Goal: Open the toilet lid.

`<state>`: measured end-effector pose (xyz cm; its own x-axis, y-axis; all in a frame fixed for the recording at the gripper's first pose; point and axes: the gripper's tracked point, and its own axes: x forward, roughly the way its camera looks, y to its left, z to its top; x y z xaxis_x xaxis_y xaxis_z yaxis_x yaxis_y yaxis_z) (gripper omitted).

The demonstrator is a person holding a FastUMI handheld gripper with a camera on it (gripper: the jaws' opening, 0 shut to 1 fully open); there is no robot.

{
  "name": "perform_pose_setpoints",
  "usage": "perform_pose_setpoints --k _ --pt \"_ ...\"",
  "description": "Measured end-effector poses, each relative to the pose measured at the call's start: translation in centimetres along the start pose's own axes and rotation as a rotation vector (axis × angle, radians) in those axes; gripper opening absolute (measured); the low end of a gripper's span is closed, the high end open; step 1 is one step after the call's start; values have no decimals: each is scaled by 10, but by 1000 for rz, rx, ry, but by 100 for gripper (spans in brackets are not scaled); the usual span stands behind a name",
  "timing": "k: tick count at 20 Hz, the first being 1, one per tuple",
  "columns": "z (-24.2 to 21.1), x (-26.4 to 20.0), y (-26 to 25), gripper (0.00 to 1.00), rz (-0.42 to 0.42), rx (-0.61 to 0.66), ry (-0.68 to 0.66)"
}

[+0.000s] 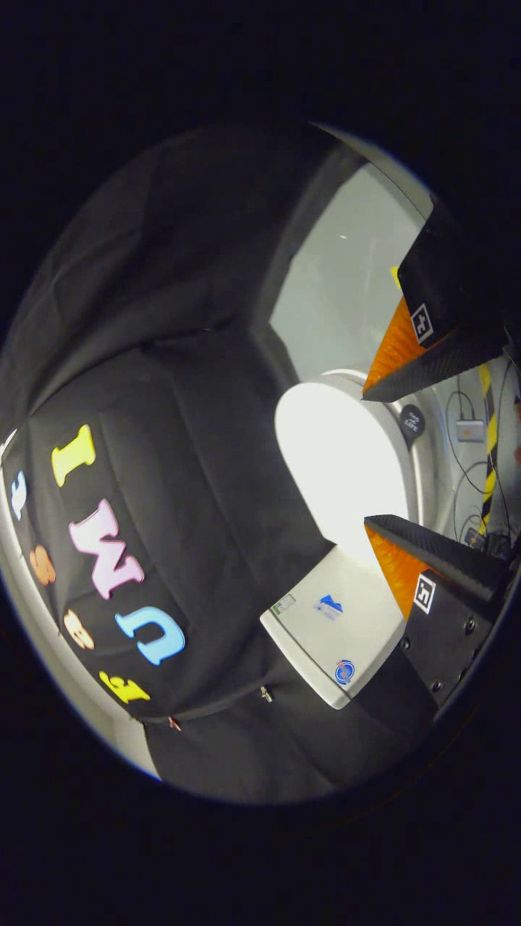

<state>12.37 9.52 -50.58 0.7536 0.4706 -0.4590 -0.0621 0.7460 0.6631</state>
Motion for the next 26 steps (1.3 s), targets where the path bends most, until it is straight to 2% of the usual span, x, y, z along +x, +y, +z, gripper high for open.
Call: perform_pose_setpoints --k 3,7,10,11,14,15,16,18,19,20,21,24,26 --pt "-31 33 -19 99 36 244 144" --pt "-60 63 -48 99 41 434 241" --pt "-77 79 -50 97 71 518 303" --pt "-82 85 -51 89 80 531 319" --pt "-88 102 -59 88 64 524 338" --pt "-92 118 -58 65 73 539 337" --pt "-86 115 -62 64 72 556 347" --pt "-91 120 -61 33 48 562 352" --pt "-91 121 -60 25 45 545 348" --pt "-90 124 -55 24 58 569 326" --pt "-89 125 -57 13 82 571 336" --pt "-82 116 -51 12 85 536 333" --pt "-84 115 -49 9 30 508 344"
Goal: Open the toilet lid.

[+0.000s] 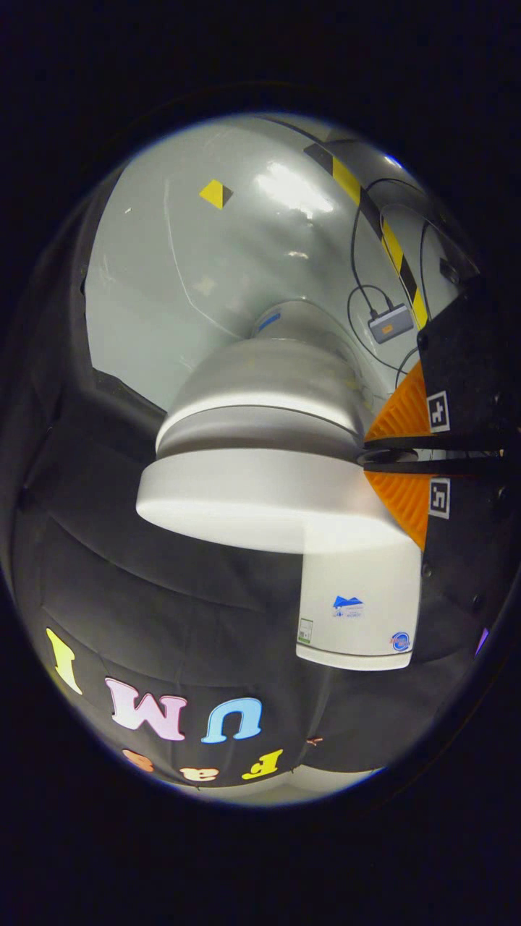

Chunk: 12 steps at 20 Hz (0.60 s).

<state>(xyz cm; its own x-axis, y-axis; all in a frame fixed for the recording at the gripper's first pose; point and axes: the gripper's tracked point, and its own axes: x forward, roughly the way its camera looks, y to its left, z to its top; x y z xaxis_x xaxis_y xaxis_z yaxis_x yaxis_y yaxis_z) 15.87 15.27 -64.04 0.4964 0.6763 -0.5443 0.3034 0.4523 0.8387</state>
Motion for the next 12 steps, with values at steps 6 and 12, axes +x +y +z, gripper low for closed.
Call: perform_pose_setpoints --k 6,12 --pt "3 -13 27 8 -81 -24 -35" --pt "8 -33 68 7 -165 -85 -93"
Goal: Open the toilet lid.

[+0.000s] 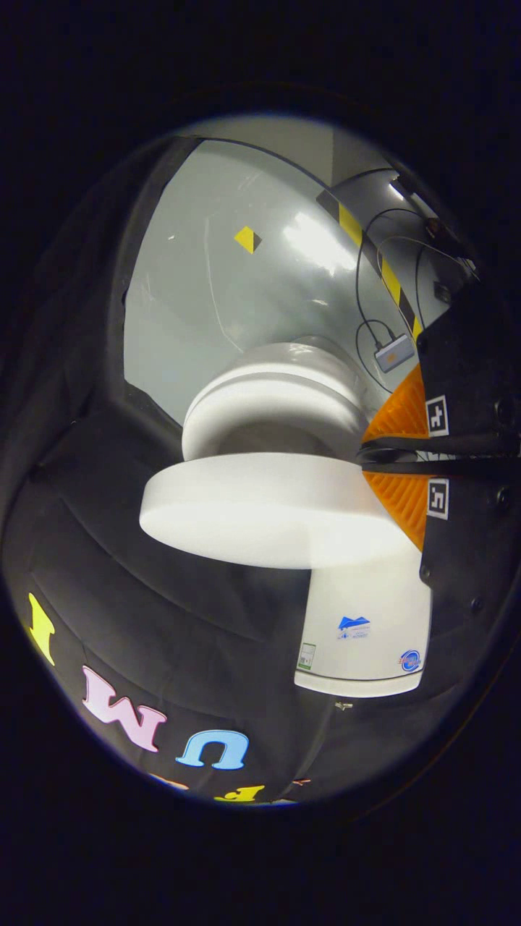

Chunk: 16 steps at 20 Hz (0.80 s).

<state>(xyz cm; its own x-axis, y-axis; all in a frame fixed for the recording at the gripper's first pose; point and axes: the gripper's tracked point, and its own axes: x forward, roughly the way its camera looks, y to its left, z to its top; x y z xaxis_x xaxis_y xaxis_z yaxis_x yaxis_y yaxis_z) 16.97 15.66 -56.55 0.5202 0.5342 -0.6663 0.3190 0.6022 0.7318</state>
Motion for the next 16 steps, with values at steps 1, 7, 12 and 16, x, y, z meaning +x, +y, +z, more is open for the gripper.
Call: perform_pose_setpoints --k 1,7,12,16 --pt "-1 -5 8 6 1 -24 -4" --pt "0 -28 51 6 -58 -132 -65" --pt "-8 -43 83 6 -111 -169 -99" --pt "-14 -50 103 6 -137 -245 -131"
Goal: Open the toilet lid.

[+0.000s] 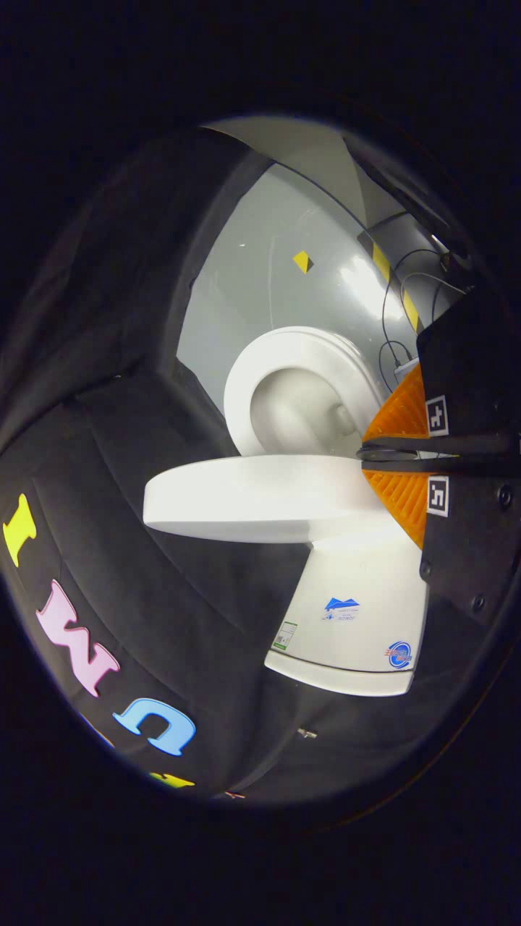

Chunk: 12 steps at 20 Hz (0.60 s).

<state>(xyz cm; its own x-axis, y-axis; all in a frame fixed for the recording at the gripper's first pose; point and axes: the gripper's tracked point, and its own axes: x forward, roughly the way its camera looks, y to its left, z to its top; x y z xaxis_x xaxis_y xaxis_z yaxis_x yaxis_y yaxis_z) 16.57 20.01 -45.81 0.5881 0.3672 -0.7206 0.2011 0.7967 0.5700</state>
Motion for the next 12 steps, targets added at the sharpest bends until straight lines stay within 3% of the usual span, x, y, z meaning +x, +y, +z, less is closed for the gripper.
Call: perform_pose_setpoints --k 12 --pt "-5 -24 79 6 -63 -182 -130"
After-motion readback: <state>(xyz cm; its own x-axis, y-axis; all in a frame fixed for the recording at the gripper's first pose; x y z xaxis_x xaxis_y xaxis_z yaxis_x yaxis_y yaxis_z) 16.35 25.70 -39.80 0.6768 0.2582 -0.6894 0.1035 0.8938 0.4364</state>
